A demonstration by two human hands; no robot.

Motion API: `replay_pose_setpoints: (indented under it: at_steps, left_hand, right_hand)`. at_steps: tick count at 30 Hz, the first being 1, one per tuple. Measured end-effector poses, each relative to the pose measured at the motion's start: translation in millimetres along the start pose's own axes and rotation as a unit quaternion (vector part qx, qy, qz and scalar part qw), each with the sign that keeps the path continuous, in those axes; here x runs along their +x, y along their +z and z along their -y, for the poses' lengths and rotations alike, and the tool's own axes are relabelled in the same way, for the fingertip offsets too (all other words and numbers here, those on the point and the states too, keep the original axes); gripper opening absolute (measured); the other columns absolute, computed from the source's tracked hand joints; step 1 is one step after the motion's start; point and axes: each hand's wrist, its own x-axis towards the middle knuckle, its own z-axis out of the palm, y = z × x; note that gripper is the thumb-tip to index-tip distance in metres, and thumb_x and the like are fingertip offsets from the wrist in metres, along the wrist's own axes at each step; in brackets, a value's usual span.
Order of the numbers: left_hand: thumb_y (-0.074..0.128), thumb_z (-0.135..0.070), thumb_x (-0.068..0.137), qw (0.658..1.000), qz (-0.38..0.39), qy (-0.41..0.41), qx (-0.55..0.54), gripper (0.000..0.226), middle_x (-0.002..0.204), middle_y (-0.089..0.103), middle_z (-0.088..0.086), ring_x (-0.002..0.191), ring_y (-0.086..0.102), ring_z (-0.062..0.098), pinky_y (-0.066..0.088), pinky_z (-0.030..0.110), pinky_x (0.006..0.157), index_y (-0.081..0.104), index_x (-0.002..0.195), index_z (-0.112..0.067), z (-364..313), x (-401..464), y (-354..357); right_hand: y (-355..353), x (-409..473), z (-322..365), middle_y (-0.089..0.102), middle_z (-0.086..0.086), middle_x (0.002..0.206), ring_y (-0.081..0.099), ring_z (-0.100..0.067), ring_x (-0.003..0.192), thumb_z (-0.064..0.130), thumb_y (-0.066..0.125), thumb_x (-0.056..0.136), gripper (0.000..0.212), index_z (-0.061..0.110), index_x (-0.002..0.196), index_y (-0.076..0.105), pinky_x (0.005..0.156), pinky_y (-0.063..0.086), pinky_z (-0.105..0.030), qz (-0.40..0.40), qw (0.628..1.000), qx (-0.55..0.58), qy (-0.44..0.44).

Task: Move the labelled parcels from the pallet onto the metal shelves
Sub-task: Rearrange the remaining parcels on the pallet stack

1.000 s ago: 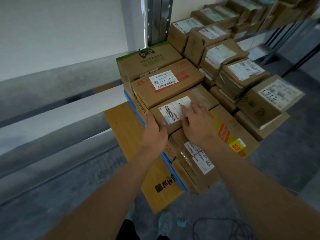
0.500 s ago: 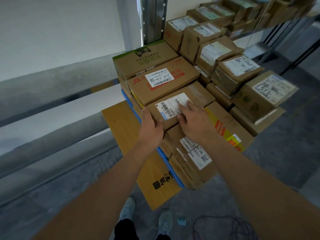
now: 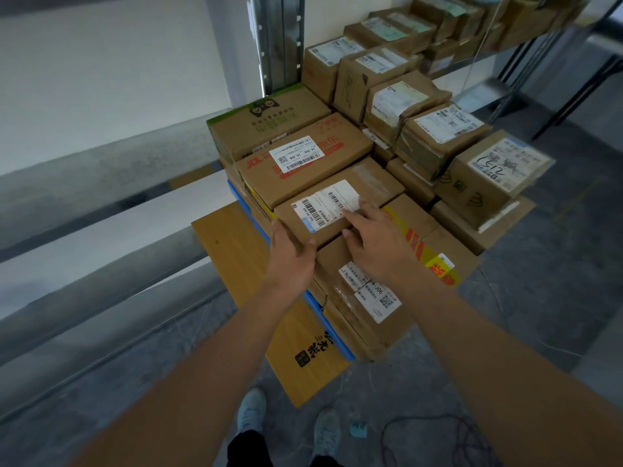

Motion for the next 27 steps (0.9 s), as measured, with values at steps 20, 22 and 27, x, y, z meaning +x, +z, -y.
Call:
replay_pose_setpoints:
  at_steps: [20,22,27]
  left_hand:
    - [0.055,-0.028,0.103,0.993,0.063,-0.037,0.093,0.062,0.16,0.032,0.013,0.141,0.043,0.033,0.043,0.049,0.112,0.025,0.154,-0.009,-13.8,-19.6,-2.6]
    - [0.054,-0.029,0.104,0.979,0.07,0.059,0.184,0.074,0.169,0.003,0.012,0.153,0.019,0.039,0.038,0.053,0.117,0.01,0.16,-0.008,-15.1,-21.4,-6.9]
    - [0.042,-0.041,0.107,0.887,0.105,0.227,0.387,0.074,0.17,-0.011,0.011,0.155,-0.015,0.038,0.003,0.056,0.126,0.002,0.163,-0.013,-27.1,-17.4,-12.1]
  right_hand:
    - [12.9,-104.4,11.0,0.01,-0.016,0.167,0.026,-0.038,0.149,0.024,0.047,0.102,0.047,0.017,0.148,0.04,0.114,0.038,-0.053,-0.245,0.906,0.106,0.329]
    - [14.1,-106.2,12.9,0.005,-0.011,0.169,0.015,-0.031,0.154,0.028,0.047,0.105,0.057,0.018,0.157,0.027,0.121,0.026,-0.046,-0.255,0.867,0.193,0.383]
    - [22.3,-103.3,8.4,0.009,-0.004,0.169,0.006,-0.02,0.156,0.034,0.047,0.106,0.061,0.017,0.159,0.023,0.121,0.014,-0.036,-0.26,0.84,0.278,0.385]
